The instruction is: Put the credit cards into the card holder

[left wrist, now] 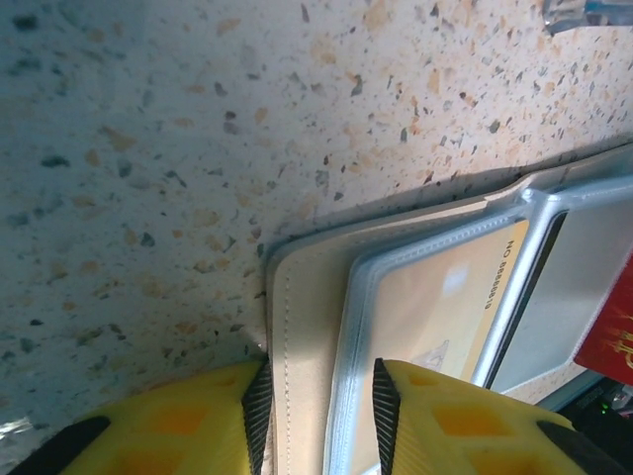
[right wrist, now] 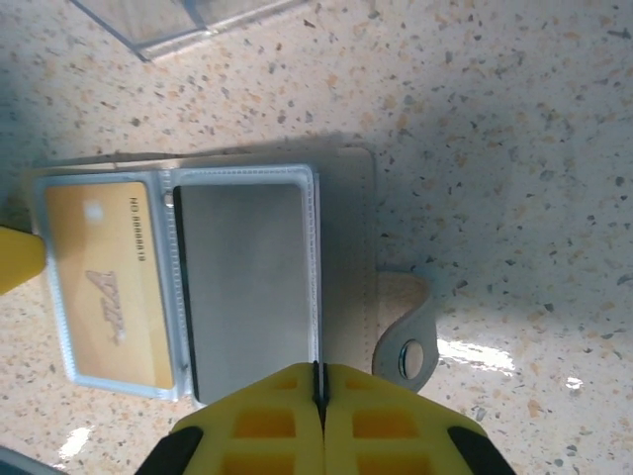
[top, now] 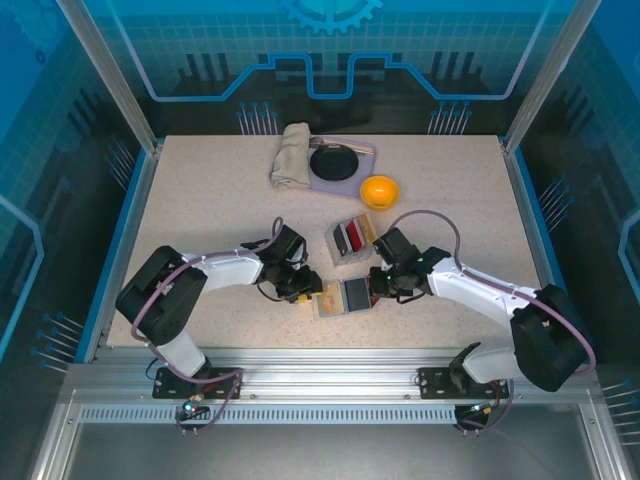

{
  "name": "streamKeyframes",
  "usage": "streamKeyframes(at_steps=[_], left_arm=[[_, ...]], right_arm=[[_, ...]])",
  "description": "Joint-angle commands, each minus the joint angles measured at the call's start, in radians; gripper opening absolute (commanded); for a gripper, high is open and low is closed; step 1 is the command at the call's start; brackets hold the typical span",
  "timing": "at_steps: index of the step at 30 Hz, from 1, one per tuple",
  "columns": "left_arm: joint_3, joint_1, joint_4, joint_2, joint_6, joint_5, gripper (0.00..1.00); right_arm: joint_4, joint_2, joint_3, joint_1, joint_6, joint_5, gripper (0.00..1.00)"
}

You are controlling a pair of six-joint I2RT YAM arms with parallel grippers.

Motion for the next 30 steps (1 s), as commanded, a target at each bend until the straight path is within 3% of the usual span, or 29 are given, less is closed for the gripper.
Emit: streamKeyframes(at_steps=[1, 30], left_arm=[[-0.002, -0.015, 0.023, 0.04, 0.007, 0.016, 0.35], [0.01, -0.019, 0.028, 0.04, 0.005, 0.016, 0.27]], right_arm=[[-0.006, -0.039, 0.004, 0.013, -0.006, -0.03, 0.06], [0.033, -0.035, 0.065, 0.069, -0.015, -0.12, 0.08]])
